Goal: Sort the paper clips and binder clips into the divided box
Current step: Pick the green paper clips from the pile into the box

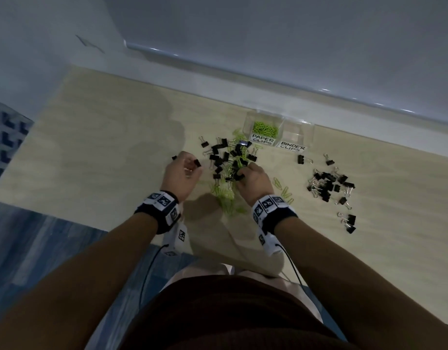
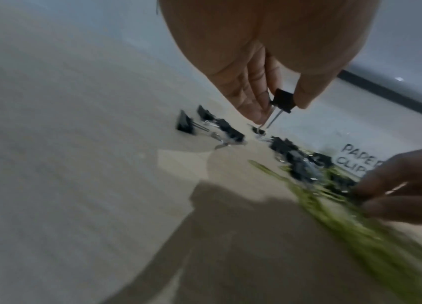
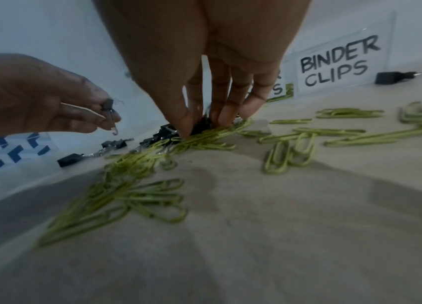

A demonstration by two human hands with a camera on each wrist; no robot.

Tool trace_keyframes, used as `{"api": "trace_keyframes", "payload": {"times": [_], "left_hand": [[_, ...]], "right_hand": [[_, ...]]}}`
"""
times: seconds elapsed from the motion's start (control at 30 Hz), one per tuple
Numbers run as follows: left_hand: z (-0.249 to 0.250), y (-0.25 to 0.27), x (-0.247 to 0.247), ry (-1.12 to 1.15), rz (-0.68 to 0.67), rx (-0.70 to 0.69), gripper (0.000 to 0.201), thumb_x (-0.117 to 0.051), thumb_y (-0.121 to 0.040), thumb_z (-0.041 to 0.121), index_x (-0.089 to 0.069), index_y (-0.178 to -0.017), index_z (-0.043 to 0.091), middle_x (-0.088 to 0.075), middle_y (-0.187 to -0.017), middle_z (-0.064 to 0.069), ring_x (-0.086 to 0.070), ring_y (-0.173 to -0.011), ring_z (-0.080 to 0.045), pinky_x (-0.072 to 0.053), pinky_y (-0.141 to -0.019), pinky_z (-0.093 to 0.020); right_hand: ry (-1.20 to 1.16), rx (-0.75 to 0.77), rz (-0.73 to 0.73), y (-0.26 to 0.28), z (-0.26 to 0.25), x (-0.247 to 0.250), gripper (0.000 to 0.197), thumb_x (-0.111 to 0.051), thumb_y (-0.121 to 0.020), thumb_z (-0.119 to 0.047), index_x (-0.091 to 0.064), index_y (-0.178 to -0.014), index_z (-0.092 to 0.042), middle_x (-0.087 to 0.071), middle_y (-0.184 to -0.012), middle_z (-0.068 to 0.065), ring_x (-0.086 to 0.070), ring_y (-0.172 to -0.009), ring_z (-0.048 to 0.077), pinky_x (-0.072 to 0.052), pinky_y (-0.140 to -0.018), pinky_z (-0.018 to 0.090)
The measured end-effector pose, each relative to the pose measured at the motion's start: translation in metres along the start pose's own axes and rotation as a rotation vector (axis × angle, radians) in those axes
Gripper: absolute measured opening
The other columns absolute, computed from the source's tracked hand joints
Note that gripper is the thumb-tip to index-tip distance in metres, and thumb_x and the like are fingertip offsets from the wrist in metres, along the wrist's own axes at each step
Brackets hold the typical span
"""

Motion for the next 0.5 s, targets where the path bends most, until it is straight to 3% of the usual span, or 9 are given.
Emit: {"api": "trace_keyframes", "payload": {"times": [0.07,0.17,0.27,0.4,0.5], "left_hand": [[-0.013,-0.008,0.01,-0.155,0.027,-0.045,0.023,-0.065,-0.084,0.017,-0.054,-0.103,0.011,-0.063,-0.1,-0.007,-0.06,-0.092,-0.023,-0.053,-0.081,-0.037],[-0.013,-0.015,0.006,-0.494,-0.033,-0.199,0.028,-0.062,-0.081,0.017,-0.057,-0.107,0.009,-0.056,-0.113,-0.013,-0.049,-0.105,-0.031,-0.046,-0.088,-0.041],[0.002,-0.013,-0.019,-0.529,-0.154,-0.303,0.023,-0.057,-0.085,0.019,-0.06,-0.106,0.011,-0.055,-0.112,-0.01,-0.05,-0.103,-0.028,-0.045,-0.088,-0.043],[0.014,-0.011,-0.054,-0.492,-0.233,-0.203,0.02,-0.058,-0.088,0.026,-0.06,-0.1,0.011,-0.053,-0.106,-0.007,-0.055,-0.089,-0.022,-0.048,-0.078,-0.034],[0.016,-0.013,-0.06,-0.424,-0.187,-0.115,0.01,-0.06,-0.085,0.018,-0.06,-0.091,0.01,-0.053,-0.1,-0.007,-0.057,-0.082,-0.022,-0.051,-0.077,-0.035]], "right_hand": [[0.012,0.015,0.0,-0.002,-0.002,-0.001,0.027,-0.06,-0.082,-0.019,-0.063,-0.107,-0.007,-0.055,-0.109,0.013,-0.053,-0.1,0.034,-0.048,-0.086,0.042],[-0.032,0.018,0.046,-0.001,-0.001,0.005,0.022,-0.06,-0.081,-0.018,-0.064,-0.099,-0.007,-0.059,-0.103,0.012,-0.056,-0.094,0.033,-0.049,-0.08,0.04],[-0.226,-0.053,0.16,0.006,0.014,0.019,0.015,-0.061,-0.078,-0.016,-0.065,-0.091,-0.01,-0.064,-0.093,0.009,-0.059,-0.082,0.025,-0.051,-0.074,0.035],[-0.505,-0.255,0.309,0.026,0.058,0.044,0.004,-0.062,-0.084,-0.014,-0.065,-0.082,-0.014,-0.067,-0.079,0.001,-0.062,-0.07,0.01,-0.05,-0.064,0.021],[-0.488,-0.382,0.375,0.043,0.097,0.06,0.009,-0.061,-0.086,-0.017,-0.067,-0.083,-0.011,-0.067,-0.078,0.002,-0.056,-0.066,0.005,-0.041,-0.057,0.015]]}}
Point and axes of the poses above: each hand's wrist, its own y-axis away from the middle knuckle, its own x-axis out of the back of the hand, z = x × y, the point moved 4 cm from there along -y, towards the middle knuckle
